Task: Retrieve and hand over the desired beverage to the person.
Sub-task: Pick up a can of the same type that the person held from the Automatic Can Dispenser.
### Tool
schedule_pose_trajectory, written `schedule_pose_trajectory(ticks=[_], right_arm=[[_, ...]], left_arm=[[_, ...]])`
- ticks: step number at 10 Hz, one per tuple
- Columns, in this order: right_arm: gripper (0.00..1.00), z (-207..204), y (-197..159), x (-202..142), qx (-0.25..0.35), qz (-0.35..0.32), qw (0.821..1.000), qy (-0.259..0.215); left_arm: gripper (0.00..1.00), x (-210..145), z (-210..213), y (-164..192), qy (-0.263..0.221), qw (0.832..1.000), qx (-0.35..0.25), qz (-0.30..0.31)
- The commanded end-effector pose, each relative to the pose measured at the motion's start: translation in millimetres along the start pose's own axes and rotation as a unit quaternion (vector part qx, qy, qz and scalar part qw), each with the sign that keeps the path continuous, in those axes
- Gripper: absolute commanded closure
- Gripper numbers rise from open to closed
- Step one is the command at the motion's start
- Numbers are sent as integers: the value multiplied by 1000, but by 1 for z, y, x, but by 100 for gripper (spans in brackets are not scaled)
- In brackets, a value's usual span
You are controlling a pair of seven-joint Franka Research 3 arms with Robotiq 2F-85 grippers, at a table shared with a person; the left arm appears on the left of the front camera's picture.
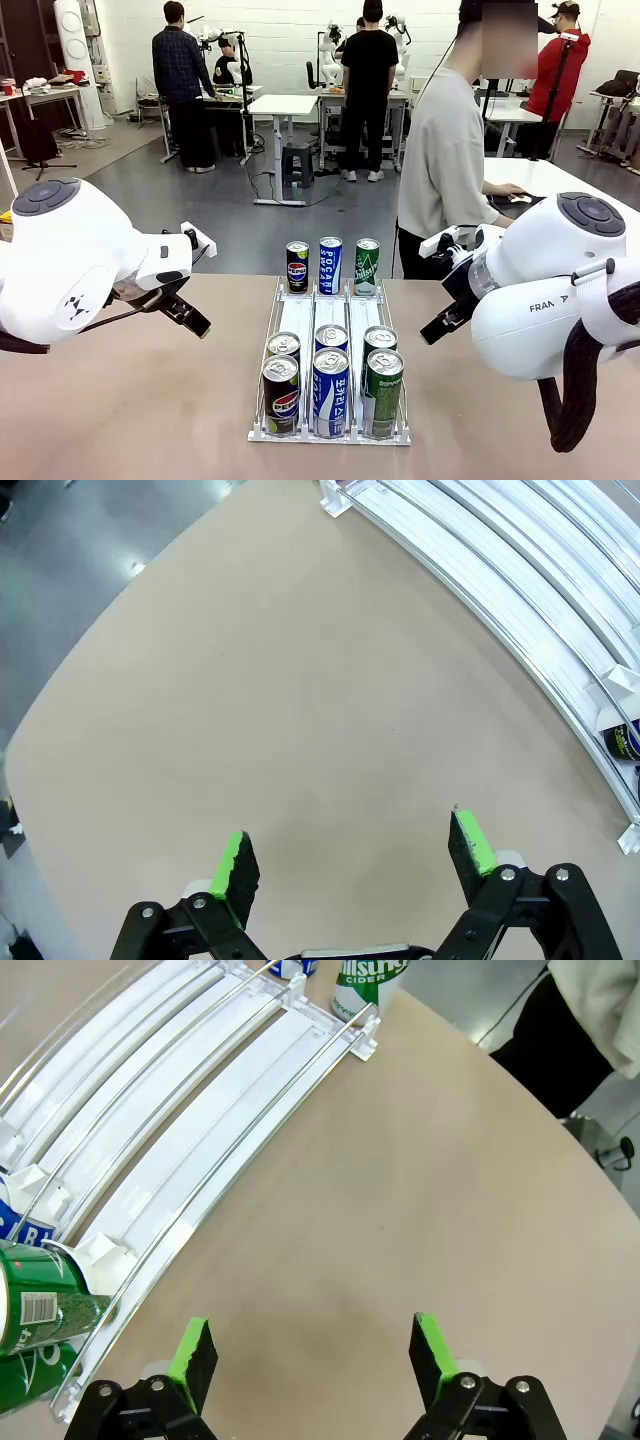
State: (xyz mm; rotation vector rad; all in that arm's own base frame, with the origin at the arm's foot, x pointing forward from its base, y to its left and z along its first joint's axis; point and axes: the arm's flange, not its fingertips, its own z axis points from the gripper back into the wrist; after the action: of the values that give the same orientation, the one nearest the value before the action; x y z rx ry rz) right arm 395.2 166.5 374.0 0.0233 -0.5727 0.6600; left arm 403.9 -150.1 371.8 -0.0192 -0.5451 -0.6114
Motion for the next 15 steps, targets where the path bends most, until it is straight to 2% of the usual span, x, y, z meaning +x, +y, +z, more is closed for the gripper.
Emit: schedule_pose_trajectory(ticks=[1, 5, 6, 7, 9, 11, 12, 13, 15], right_arm=[[0, 0, 0, 0, 0, 0, 1000, 0], [0, 0, 0, 0, 0, 0, 1000, 0], [0, 48, 9, 11, -14, 15, 1000, -4], [0, 89, 11, 22, -41, 16, 999, 2], [0, 160, 9, 51, -80, 29, 996, 30], [0, 216, 13, 76, -120, 18, 992, 30], [0, 231, 8, 83, -127, 16, 991, 25], [0, 214, 8, 58, -103, 27, 994, 15], [0, 214, 8, 58, -103, 27, 994, 15]], left_arm=[[0, 0, 0, 0, 0, 1000, 0, 0], [0, 0, 0, 0, 0, 1000, 0, 0], [0, 18, 53, 7, -33, 999, 4, 7], [0, 35, 94, 19, -27, 999, 7, 16], [0, 75, 160, 37, 4, 1000, 12, -14], [0, 101, 214, 40, 8, 1000, 17, -15], [0, 107, 223, 45, -1, 1000, 16, -10], [0, 86, 210, 34, -9, 1000, 11, -6], [0, 86, 210, 34, -9, 1000, 11, -6]])
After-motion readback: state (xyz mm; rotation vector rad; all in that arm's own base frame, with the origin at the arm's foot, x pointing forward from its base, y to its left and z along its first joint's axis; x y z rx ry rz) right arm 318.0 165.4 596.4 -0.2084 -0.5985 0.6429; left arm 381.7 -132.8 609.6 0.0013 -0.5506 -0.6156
